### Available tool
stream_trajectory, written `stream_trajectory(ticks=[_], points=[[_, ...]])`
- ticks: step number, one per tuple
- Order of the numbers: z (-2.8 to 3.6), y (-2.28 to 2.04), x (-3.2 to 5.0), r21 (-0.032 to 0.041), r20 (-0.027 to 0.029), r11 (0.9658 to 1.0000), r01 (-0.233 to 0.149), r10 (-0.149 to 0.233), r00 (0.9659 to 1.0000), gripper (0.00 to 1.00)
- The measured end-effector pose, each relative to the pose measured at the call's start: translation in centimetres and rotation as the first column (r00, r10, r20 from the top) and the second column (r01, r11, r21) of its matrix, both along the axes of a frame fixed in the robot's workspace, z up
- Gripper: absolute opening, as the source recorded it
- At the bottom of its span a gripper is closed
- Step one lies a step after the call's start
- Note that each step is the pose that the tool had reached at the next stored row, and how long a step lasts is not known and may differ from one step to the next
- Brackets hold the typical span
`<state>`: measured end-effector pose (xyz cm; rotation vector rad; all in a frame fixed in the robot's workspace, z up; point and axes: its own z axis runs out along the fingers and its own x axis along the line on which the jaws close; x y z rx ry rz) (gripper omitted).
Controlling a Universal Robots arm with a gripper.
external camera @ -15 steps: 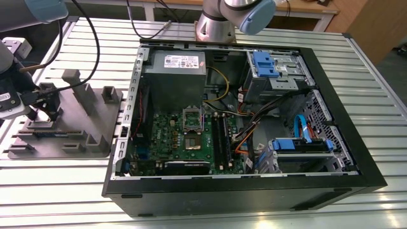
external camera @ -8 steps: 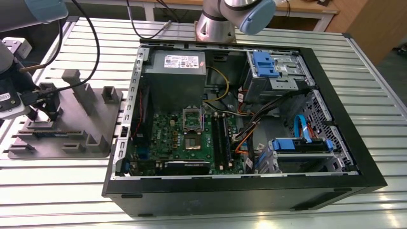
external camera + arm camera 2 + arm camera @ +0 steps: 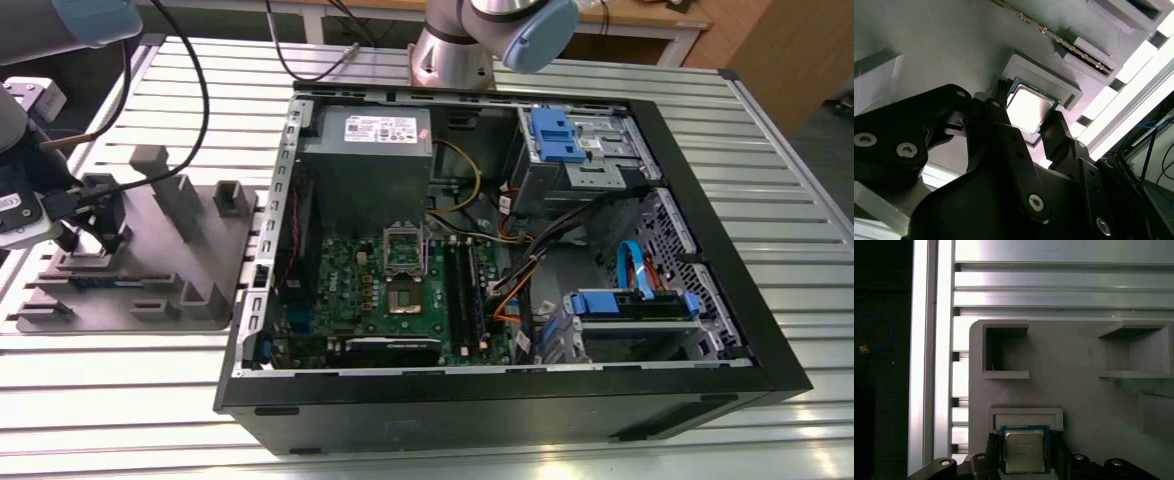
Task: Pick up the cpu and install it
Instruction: 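Pick up the cpu and move it towards the insertion slot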
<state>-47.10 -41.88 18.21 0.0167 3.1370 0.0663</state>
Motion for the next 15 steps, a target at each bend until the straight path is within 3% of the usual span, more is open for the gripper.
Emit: stream_trajectory(ticks=[15], points=[[0.02,0.00,0.00,0.0000,0.0000,1.0000,0.000,0.000,1.0000,0.47]])
